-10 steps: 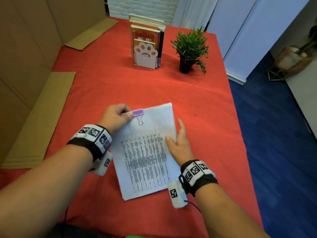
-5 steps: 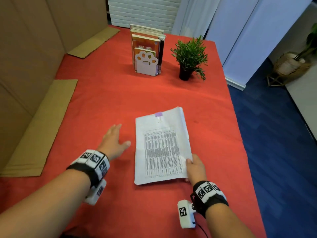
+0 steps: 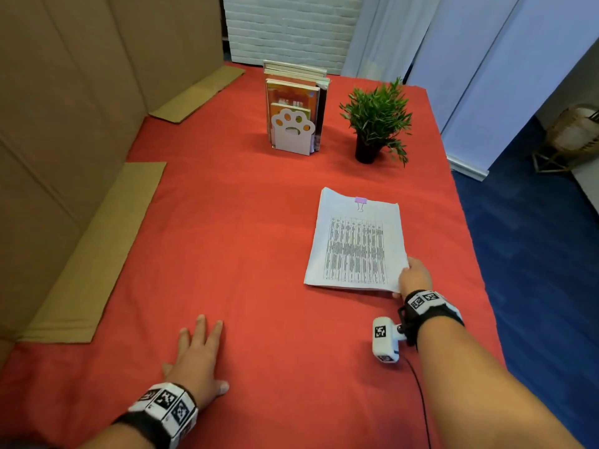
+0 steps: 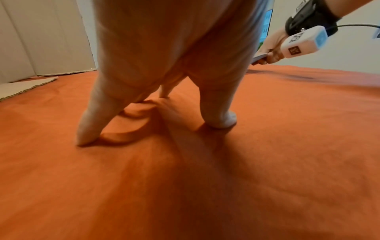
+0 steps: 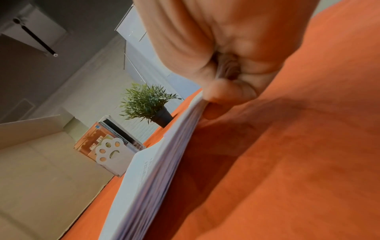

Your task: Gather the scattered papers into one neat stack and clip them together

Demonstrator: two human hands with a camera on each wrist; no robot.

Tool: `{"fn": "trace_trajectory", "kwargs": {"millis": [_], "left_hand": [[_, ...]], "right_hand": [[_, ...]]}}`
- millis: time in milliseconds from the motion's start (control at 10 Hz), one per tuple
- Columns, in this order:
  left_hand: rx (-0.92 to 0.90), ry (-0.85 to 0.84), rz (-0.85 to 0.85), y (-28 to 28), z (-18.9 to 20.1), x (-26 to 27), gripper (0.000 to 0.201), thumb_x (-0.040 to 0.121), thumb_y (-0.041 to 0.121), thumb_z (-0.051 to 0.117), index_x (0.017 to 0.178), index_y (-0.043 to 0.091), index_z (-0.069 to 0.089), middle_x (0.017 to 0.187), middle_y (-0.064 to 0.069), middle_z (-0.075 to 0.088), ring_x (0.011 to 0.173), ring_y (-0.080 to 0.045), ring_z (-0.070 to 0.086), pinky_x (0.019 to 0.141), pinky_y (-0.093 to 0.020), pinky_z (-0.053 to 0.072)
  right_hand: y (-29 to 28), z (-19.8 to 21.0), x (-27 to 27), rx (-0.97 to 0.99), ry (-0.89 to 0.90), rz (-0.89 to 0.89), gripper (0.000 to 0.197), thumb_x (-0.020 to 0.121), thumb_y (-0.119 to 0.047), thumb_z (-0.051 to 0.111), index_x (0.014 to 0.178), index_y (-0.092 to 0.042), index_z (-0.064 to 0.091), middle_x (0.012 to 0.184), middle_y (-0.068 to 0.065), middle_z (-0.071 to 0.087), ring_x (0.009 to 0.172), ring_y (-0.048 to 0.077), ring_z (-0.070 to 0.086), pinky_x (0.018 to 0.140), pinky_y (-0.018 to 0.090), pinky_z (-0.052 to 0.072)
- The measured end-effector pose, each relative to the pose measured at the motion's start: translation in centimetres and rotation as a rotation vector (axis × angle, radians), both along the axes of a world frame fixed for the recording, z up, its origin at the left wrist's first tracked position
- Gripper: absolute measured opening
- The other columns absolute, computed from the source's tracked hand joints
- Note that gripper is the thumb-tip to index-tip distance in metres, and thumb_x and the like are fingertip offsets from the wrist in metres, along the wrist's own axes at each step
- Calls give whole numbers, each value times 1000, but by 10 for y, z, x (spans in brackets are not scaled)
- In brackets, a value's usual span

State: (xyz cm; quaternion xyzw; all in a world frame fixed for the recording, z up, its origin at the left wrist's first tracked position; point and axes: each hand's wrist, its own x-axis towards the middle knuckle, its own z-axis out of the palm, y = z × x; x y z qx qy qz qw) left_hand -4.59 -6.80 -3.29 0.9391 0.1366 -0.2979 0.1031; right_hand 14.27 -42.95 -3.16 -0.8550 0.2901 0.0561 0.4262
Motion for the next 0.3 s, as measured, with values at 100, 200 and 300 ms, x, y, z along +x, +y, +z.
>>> {"fn": "trace_trajectory", "kwargs": {"millis": [100,200,300], "left_hand": [[-5,-7,9,1,1,0,114,69,46,73,148,37,-8,158,4,-24,147,-30,-10,105,-63,29],[-4,5,18,1,2,2,115,68,47,74,147,39,-10,157,5,-25,147,-28,-10,106,-61,30],[-2,17,11,-1,7,0,116,67,47,74,147,41,-11,157,7,-25,148,-27,-10,106,-61,29]], "right_hand": [[3,4,11,47,25,-23,50,84,10,30,125,-11,50,113,9,55,81,34,59,29,24,47],[8,7,11,-171,91,99,38,81,6,40,117,-3,48,122,25,54,108,42,55,86,43,50],[5,-1,-7,-286,132,111,56,81,-1,46,136,-3,35,139,24,40,127,40,40,105,41,33]]}}
